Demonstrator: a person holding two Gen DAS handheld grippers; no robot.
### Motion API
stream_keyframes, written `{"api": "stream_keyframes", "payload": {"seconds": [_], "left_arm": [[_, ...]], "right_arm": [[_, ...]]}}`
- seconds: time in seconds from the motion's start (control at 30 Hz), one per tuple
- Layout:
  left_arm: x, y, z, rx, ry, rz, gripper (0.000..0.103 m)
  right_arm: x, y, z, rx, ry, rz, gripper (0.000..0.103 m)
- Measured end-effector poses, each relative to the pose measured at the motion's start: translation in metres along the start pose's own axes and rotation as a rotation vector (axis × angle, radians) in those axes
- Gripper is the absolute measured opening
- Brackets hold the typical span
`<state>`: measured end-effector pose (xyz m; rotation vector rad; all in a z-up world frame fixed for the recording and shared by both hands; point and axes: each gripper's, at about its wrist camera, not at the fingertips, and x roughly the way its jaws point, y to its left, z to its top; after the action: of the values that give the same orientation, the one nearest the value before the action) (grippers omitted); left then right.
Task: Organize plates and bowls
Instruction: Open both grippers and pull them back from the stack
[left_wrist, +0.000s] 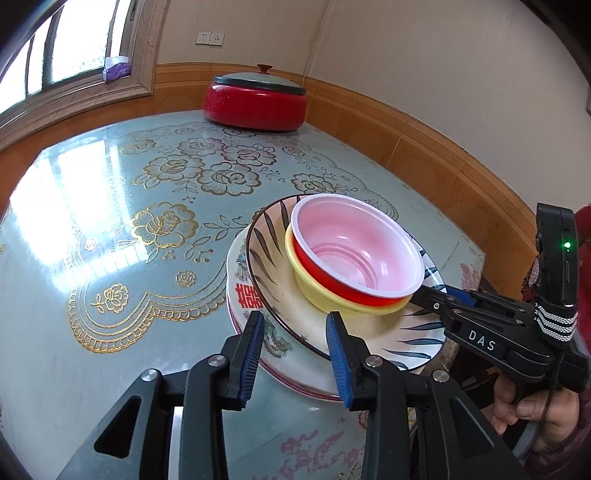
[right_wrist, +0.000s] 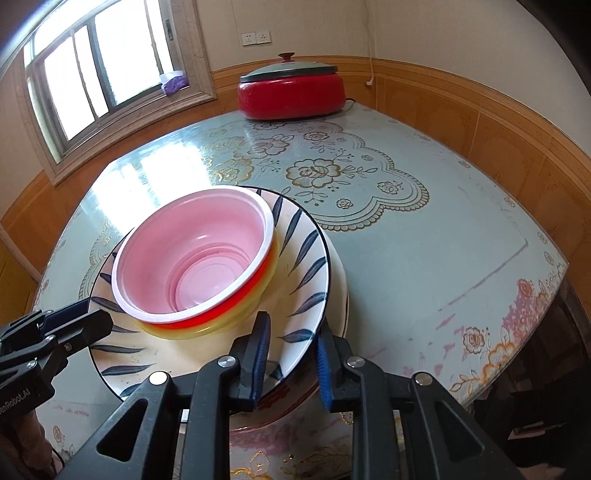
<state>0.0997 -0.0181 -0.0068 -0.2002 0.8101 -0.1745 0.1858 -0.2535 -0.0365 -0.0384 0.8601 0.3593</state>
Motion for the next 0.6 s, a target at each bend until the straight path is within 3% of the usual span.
{"api": "stream_keyframes", "payload": {"seconds": [0.13, 0.6], "left_arm": [[-0.002, 0.003, -0.002, -0.034, -0.002, 0.003, 0.039], [-0.015, 0.001, -0.006, -0.112, -0.029, 0.099, 0.045]], "right_arm": [[-0.006, 0.0, -0.002, -0.006, -0.009, 0.006, 0.028], [-0.016, -0.002, -0.006, -0.044, -0.019, 0.049, 0.03]]}}
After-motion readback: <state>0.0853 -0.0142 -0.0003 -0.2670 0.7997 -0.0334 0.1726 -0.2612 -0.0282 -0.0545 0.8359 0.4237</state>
